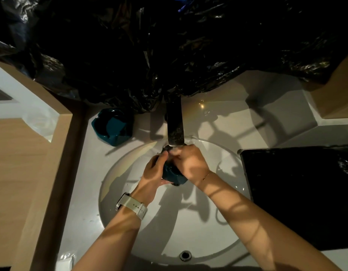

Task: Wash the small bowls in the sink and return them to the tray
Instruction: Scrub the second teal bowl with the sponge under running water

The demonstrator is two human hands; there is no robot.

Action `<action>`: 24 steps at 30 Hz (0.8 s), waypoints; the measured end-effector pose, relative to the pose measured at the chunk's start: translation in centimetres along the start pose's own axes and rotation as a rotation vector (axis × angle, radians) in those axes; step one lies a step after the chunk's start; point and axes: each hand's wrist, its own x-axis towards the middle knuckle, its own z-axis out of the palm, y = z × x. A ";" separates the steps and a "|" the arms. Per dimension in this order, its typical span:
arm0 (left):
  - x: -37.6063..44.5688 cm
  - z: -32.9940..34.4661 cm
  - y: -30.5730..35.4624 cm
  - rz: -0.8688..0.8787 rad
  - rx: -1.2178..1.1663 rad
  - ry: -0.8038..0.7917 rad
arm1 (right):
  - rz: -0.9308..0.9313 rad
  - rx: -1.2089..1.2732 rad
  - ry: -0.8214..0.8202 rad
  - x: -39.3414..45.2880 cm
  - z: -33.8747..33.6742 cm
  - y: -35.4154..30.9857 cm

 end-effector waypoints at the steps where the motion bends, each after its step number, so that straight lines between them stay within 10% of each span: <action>1: 0.1 -0.2 0.1 -0.002 -0.002 0.007 | 0.000 0.094 -0.041 -0.3 0.1 -0.1; 7: 0.1 -0.6 -0.1 -0.002 0.051 0.065 | 0.165 -0.203 -0.389 1.2 -1.8 0.2; 13: -0.7 -0.5 -0.9 0.029 0.013 0.018 | 0.064 -0.257 -0.171 1.3 -1.5 -0.9; 18: -0.2 -1.0 0.1 0.016 0.000 0.086 | 0.056 -0.035 -0.308 0.1 -0.9 -1.0; 24: -1.1 -0.2 0.1 0.071 0.039 0.028 | 0.110 -0.363 -0.137 0.8 -1.6 -1.8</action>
